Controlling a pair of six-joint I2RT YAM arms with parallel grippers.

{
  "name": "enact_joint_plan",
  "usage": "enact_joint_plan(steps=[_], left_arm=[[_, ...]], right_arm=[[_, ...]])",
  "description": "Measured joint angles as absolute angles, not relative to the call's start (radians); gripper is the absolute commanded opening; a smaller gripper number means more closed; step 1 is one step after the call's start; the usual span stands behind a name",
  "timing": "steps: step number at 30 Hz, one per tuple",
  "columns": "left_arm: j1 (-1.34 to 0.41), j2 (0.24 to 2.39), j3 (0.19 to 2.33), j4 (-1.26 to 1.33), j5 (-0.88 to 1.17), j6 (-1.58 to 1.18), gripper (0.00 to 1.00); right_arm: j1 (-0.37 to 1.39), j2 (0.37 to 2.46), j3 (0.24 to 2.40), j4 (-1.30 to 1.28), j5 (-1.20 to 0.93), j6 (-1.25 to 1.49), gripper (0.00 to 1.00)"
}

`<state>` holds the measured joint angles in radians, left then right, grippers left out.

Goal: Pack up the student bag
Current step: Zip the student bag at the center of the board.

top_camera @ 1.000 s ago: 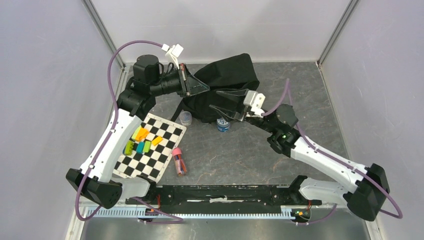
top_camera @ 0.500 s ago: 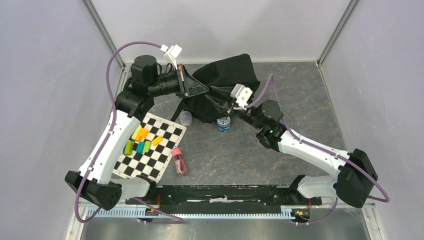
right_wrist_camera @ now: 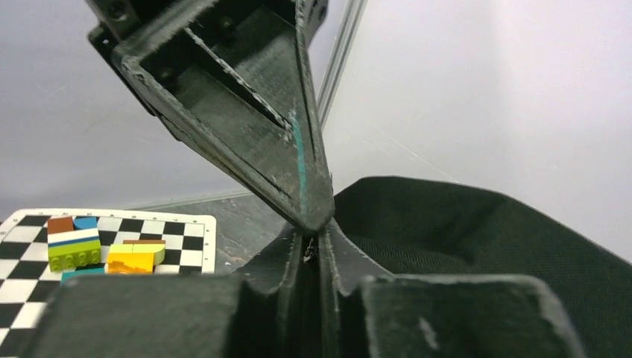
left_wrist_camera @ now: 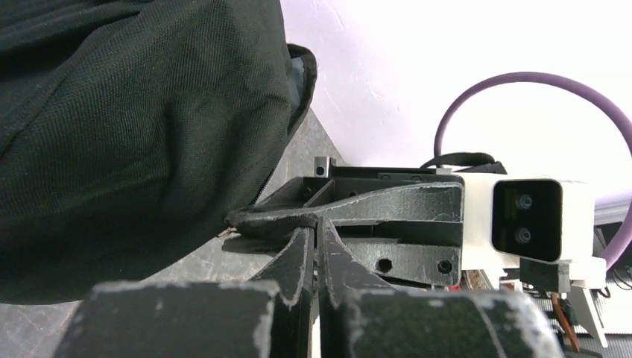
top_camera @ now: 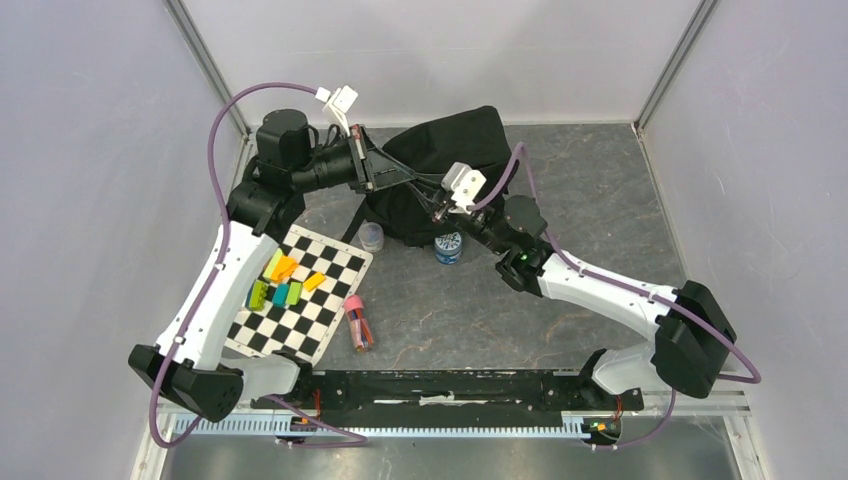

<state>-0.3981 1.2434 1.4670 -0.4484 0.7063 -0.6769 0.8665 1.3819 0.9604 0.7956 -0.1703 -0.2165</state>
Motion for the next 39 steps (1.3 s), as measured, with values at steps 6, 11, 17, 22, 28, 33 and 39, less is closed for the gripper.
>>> enact_joint_plan(steps=[6, 11, 17, 22, 28, 33, 39], left_arm=[[-0.391, 1.215, 1.456, -0.407, 0.714, -0.638, 0.86], [-0.399, 1.053, 1.420, -0.388, 0.660, -0.421, 1.00], [-0.401, 0.871, 1.254, -0.338, 0.489, -0.201, 0.97], [-0.401, 0.913, 1.103, -0.277, 0.386, -0.104, 0.84], [-0.401, 1.054, 1.064, -0.230, 0.358, -0.068, 0.77], [-0.401, 1.124, 1.075, -0.154, 0.357, -0.055, 0.62], [-0.401, 1.188, 1.082, -0.084, 0.382, -0.060, 0.17]], right_arm=[[0.889, 1.386, 0.955, 0.805, -0.052, -0.202, 0.00], [0.889, 1.387, 0.929, 0.816, 0.043, -0.176, 0.00], [0.889, 1.387, 0.929, 0.814, 0.079, -0.145, 0.00], [0.889, 1.394, 0.966, 0.766, 0.091, -0.111, 0.00], [0.889, 1.423, 1.033, 0.704, 0.090, -0.090, 0.00], [0.889, 1.445, 1.076, 0.671, 0.083, -0.083, 0.00], [0.887, 1.458, 1.109, 0.641, 0.087, -0.087, 0.00]])
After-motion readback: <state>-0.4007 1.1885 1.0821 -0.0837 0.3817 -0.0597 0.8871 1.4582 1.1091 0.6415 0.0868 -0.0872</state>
